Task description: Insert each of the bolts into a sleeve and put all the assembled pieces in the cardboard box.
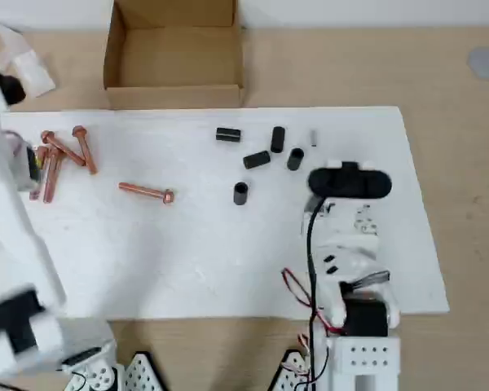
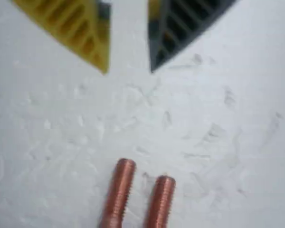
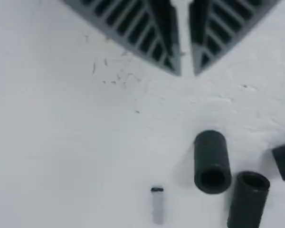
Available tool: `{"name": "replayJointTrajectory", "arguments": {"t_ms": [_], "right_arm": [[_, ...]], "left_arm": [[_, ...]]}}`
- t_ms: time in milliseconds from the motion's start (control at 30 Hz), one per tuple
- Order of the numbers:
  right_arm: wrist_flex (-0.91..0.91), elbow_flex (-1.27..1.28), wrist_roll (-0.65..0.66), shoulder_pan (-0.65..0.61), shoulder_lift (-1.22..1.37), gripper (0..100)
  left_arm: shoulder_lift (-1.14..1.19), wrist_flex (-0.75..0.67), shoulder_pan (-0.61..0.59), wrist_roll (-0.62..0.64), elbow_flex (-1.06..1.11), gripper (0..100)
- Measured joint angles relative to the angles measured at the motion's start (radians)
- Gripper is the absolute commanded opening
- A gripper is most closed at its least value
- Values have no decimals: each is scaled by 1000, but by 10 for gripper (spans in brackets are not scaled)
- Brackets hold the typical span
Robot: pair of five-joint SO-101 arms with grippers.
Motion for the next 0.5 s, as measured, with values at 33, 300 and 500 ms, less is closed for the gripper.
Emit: {"name": "replayJointTrajectory", "arguments": {"t_ms": [33,300,500], "right_arm": [[0,-44,-5,0,63,12],[63,-466,-95,-28,638,12],[98,-675,-152,-126,918,12]], "left_arm": [[68,41,-2,-41,-78,67],[410,117,-5,-230,-402,92],[529,66,-14,-247,-439,104]]}}
